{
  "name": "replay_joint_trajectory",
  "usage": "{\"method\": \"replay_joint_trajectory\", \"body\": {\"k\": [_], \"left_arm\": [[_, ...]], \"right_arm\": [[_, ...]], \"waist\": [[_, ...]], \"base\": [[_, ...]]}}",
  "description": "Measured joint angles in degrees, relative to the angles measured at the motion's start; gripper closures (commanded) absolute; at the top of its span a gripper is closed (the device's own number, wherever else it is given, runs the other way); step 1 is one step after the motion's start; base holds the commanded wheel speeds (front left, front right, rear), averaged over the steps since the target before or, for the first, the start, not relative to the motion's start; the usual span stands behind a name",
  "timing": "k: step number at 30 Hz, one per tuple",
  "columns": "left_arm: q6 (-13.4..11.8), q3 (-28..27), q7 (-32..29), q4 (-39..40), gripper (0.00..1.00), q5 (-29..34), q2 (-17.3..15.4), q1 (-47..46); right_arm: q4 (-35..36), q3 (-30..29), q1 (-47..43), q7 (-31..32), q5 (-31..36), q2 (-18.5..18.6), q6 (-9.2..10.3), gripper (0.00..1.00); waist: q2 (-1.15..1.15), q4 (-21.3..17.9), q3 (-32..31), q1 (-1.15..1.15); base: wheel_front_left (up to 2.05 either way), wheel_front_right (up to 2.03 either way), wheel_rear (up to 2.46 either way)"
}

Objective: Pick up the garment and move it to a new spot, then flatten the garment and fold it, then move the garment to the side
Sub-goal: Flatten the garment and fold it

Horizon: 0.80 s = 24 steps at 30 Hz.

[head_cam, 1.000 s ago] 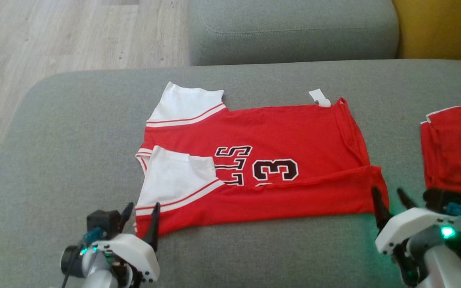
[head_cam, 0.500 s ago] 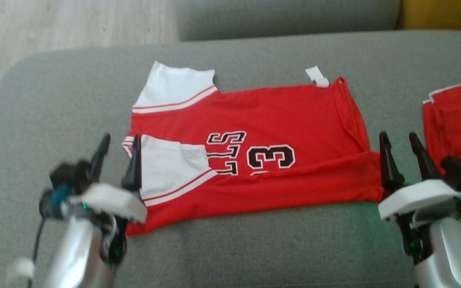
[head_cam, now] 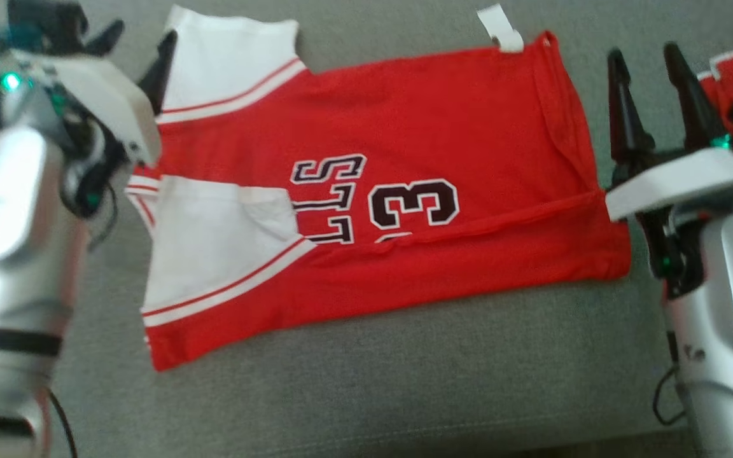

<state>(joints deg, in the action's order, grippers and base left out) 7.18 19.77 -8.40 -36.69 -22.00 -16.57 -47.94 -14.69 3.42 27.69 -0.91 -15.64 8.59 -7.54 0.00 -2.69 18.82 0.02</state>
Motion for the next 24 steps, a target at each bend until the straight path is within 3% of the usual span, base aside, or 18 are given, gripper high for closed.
{"method": "replay_joint_trajectory", "body": {"k": [6, 10, 24], "left_arm": [[0.4, 6.1, -6.5, -4.4, 0.0, -8.4, -5.7, -8.1], [0.4, 9.7, -7.6, -6.9, 0.0, -10.3, -8.7, -11.2], [0.4, 15.1, -9.7, -16.1, 0.0, -12.3, -13.3, -19.9]], "right_arm": [[-0.1, 2.2, 4.7, -0.1, -0.7, -0.3, 0.0, 0.0], [-0.7, 3.8, 6.1, -0.7, -1.0, -0.4, 0.0, 0.0], [-1.8, 6.3, 9.9, -2.4, -3.1, -0.7, 0.0, 0.0]], "waist": [[0.0, -3.1, 4.9, 0.01], [0.0, -5.5, 6.8, -0.02], [0.0, -9.8, 12.2, -0.01]], "base": [[0.0, 0.0, 0.0], [0.0, 0.0, 0.0], [0.0, 0.0, 0.0]]}}
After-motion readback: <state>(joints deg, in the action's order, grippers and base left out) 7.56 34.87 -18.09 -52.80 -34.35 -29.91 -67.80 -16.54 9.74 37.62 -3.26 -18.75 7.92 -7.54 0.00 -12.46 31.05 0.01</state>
